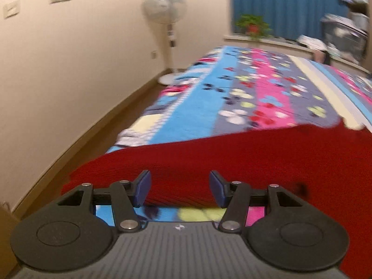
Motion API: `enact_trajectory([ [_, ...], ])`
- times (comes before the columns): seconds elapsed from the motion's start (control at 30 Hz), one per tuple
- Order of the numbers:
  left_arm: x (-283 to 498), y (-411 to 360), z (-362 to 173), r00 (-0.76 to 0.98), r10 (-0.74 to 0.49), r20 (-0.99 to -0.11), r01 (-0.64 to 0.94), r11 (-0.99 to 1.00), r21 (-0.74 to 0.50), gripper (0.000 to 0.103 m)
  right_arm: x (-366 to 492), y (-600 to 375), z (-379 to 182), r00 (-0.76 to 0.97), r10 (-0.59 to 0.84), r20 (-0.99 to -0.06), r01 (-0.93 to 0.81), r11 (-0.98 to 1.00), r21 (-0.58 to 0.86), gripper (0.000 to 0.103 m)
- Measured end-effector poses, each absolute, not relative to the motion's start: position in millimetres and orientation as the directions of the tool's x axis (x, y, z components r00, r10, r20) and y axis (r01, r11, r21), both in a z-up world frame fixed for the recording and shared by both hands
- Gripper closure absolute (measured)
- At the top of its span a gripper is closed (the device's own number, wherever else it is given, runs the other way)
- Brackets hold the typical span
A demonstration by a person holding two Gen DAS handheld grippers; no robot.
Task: Fold small clothes
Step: 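Grasp a sleeve cuff with the left gripper and fold it across the body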
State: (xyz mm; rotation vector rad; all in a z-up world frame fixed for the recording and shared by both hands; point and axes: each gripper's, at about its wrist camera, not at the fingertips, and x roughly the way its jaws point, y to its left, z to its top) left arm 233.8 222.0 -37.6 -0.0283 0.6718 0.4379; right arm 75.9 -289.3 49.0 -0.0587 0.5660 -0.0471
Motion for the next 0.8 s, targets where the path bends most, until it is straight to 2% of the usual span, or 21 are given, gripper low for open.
enact_trajectory([
  [0.17, 236.7, 271.0, -53.2, 0.617, 0.446, -0.648, -0.529, 0.845, 0.078, 0.042, 82.8, -287.7, 45.5, 0.835, -0.053, -0.548, 0.023, 0.998, -0.062, 0.044],
  [0.33, 230.9, 324.3, -69.6, 0.545, 0.403, -0.735, -0.665, 0.741, -0.087, 0.042, 84.9, -285.7, 42.4, 0.828, -0.061, -0.558, 0.015, 0.996, -0.086, 0.044],
  [0.47, 223.3, 348.2, -78.9, 0.534, 0.343, -0.773, -0.716, 0.67, -0.198, 0.042, 85.9, -288.1, 41.6, 0.821, -0.069, -0.567, 0.023, 0.996, -0.089, 0.044],
  [0.6, 221.0, 353.2, -81.3, 0.529, 0.351, -0.772, -0.727, 0.656, -0.2, 0.042, 85.1, -289.0, 41.5, 0.815, -0.076, -0.574, 0.024, 0.995, -0.098, 0.044],
  [0.7, 230.2, 345.9, -82.9, 0.512, 0.379, -0.771, -0.729, 0.666, -0.157, 0.042, 83.6, -287.8, 42.6, 0.813, -0.079, -0.577, 0.018, 0.994, -0.11, 0.044],
  [0.8, 240.4, 338.4, -83.9, 0.503, 0.399, -0.767, -0.73, 0.672, -0.129, 0.051, 82.4, -288.2, 43.7, 0.807, -0.086, -0.584, 0.013, 0.992, -0.128, 0.044],
])
